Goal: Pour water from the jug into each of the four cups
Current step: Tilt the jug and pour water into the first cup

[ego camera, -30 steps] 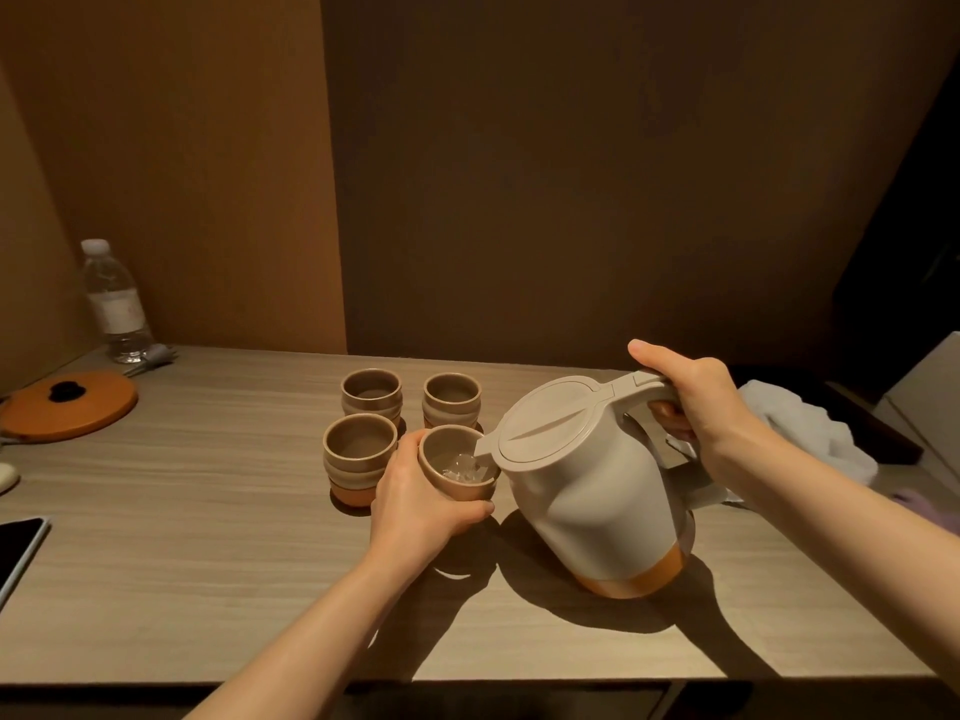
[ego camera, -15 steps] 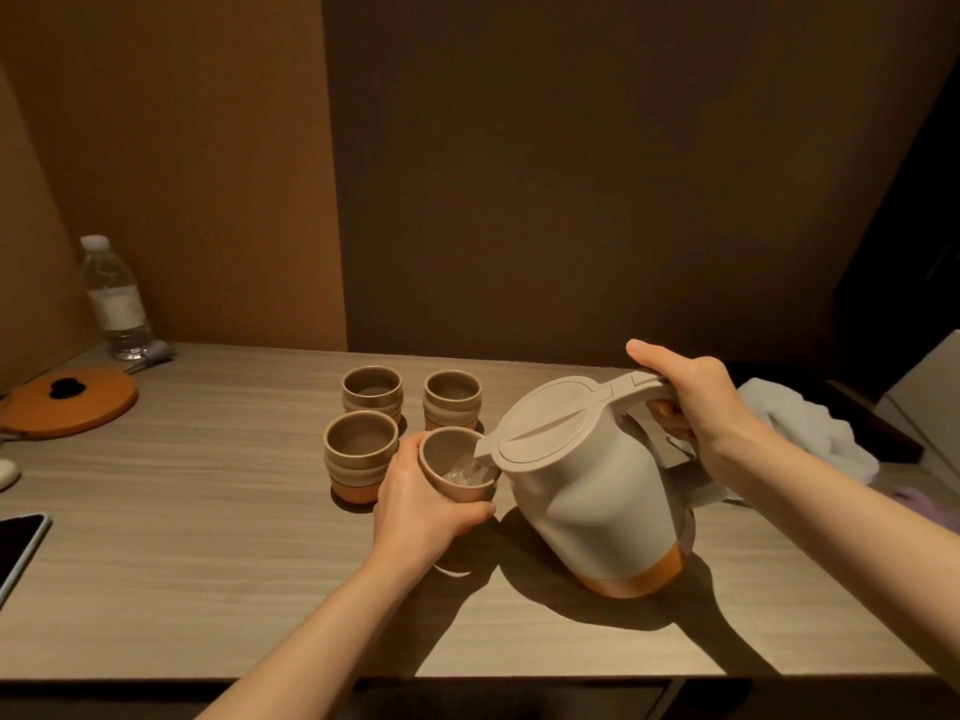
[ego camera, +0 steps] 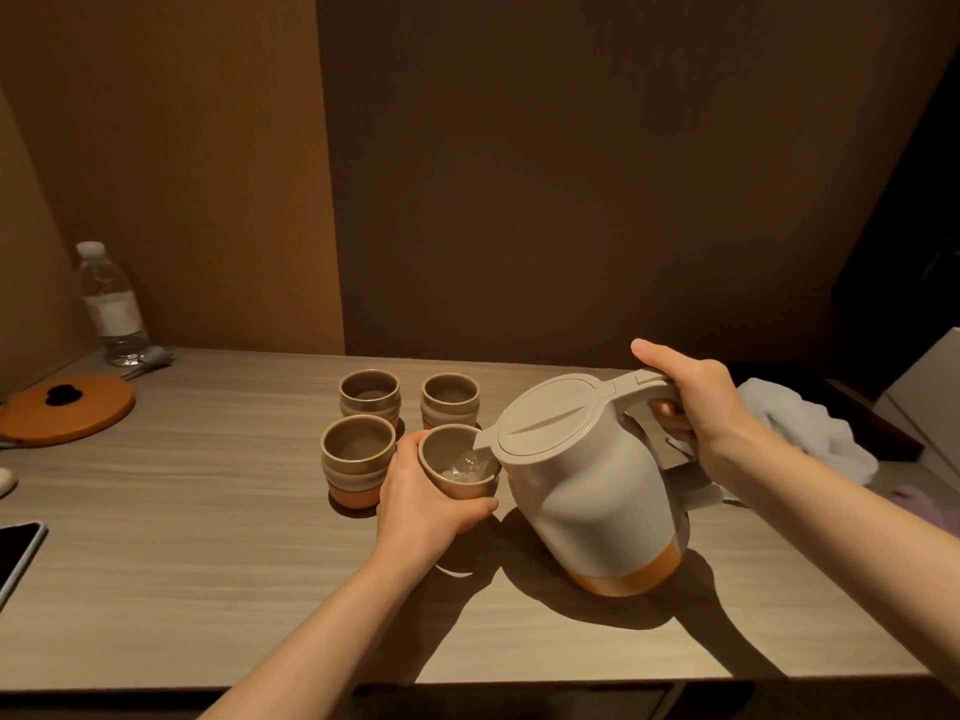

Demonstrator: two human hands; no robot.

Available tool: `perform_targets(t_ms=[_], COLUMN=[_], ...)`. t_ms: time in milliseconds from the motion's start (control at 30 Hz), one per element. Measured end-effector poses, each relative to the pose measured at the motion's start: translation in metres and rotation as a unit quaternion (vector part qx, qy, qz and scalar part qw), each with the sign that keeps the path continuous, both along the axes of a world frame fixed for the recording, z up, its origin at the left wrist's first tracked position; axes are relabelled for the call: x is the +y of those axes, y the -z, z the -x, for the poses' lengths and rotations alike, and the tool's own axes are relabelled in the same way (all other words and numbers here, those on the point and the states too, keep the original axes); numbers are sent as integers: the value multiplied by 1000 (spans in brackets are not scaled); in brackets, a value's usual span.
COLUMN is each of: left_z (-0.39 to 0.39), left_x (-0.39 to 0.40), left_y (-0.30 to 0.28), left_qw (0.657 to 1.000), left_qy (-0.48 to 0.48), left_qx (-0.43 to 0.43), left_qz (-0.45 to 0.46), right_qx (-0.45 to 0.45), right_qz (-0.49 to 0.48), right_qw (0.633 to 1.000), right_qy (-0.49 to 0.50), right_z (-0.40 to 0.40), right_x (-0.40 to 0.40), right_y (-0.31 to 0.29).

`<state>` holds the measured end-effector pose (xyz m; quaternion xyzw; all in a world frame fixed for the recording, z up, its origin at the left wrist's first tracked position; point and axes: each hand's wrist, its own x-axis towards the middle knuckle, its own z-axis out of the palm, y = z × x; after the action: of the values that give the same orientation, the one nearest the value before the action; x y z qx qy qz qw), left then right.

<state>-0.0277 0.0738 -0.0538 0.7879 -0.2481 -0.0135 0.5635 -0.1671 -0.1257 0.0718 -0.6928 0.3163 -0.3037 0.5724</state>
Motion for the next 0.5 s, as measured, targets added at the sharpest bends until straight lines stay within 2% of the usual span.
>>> perform_targets(t_ms=[267, 500], left_z=[1, -3], left_x=[-7, -14], left_y=[0, -3], left_qw=[1000, 999], left_qy=[4, -4], left_qx=[12, 22], left_qz=[5, 23], right_qx=[1, -41], right_qz=[7, -22], right_qw=[1000, 999], right_qy=[5, 5], right_z=[-1, 3], right_x=[-5, -11], right_y=[2, 13])
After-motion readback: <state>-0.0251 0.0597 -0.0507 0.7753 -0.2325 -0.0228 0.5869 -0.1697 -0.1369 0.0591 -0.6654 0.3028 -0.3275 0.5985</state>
